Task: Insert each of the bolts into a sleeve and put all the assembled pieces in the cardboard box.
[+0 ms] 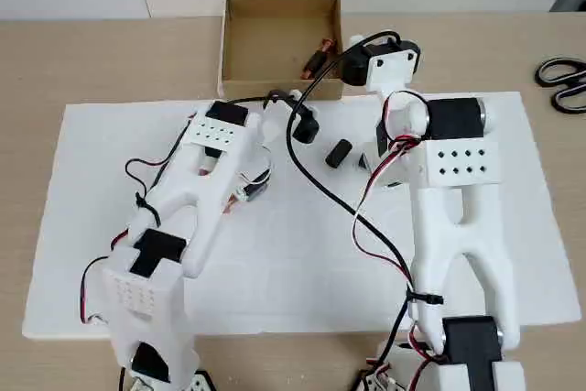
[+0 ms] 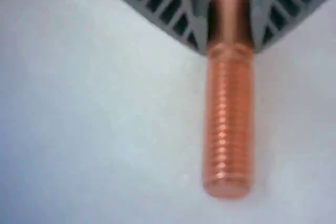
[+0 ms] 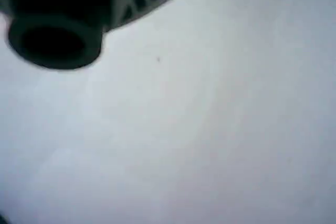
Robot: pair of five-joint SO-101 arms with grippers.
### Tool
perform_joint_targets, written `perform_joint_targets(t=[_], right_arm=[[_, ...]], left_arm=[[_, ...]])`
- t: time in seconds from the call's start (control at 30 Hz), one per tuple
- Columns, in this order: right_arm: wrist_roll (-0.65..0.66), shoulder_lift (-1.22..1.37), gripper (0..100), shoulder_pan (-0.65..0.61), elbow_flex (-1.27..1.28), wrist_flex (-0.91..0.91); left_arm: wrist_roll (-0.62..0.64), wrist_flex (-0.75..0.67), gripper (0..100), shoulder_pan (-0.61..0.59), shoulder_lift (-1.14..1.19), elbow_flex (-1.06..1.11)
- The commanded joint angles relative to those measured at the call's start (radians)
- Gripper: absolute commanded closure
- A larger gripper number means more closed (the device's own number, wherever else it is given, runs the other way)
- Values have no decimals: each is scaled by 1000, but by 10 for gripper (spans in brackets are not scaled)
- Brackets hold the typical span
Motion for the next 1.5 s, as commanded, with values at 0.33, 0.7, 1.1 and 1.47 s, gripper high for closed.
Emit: perform_joint_targets(t=[0.33, 0.7, 1.1, 1.47], right_arm=[[11, -44, 995, 4, -5, 1], [11, -47, 995, 8, -5, -2], [12, -51, 995, 22, -5, 1], [12, -53, 995, 70, -5, 4]], left_arm=[[2, -5, 994, 9, 68, -16], [-95, 166, 994, 2, -143, -84], [-423, 315, 994, -60, -321, -48], [-769, 313, 994, -107, -311, 125]])
